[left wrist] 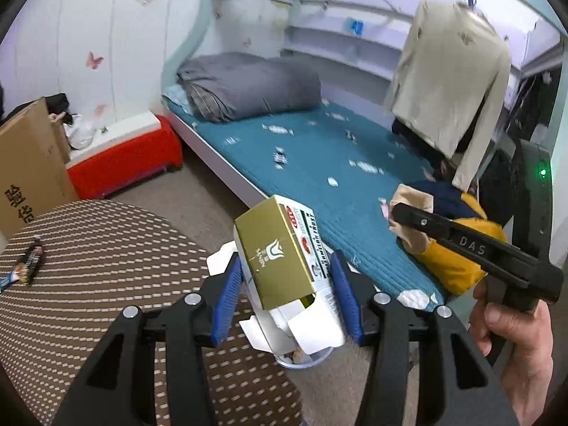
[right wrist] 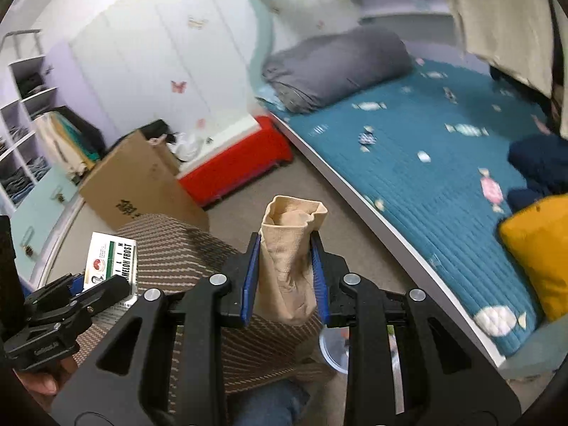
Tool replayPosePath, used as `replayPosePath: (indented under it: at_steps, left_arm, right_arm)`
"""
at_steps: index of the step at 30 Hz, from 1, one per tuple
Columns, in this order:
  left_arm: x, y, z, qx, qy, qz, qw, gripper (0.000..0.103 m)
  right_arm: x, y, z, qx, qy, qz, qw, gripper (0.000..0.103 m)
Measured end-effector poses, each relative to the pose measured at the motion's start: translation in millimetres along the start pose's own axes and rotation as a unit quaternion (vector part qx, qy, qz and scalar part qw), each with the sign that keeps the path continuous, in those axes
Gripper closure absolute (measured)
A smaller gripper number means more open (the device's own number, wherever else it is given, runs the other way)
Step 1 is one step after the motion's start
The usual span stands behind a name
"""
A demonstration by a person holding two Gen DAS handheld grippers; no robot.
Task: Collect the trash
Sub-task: 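Carry the box and cloth to the bin and open both tools over it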
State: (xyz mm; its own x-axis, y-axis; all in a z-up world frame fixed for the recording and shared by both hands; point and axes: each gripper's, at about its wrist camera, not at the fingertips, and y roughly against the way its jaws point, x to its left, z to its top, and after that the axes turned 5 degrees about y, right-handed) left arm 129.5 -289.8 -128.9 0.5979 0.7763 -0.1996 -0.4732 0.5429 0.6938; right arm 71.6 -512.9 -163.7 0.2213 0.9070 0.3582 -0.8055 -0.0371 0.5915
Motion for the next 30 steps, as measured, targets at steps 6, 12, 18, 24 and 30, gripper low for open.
replayPosePath:
  at_steps: [6,12,18,24,30]
  left_arm:
    - [-22.2,-62.9,-6.1,0.057,-0.015,0.008,0.9982,0.053]
    - [-37.1,-127.5,-21.2,0.119,-0.023,0.027,0.9923,0.053]
    - [-45.3,-176.3,-27.3,0.173,-0.033,0.034,0.9838,0.052]
    - [-50.0,-196.5,-19.6,0.191,-0.047,0.055,0.9790,0.014]
    - [-48.3,-186.7,-9.6,0.173,-0.032,0.059,0.9827,0.014]
  right_arm:
    - [-41.9,-35.0,-18.5,0.041,-0.032,-0.011,0.999,0.076]
    - [-79.0,-75.3,-39.8,0.087,-0.064,-0.014,0.994,0.076]
    - [-108.5,-114.9,-59.0,0.133,-0.096,-0.006,0.986,0.073]
    - [-133.6,-132.5,-74.7,0.147,-0.155,0.011,0.977,0.030]
    - [-139.5,-114.7,-73.5,0.131,-0.173,0.003,0.976,0.006]
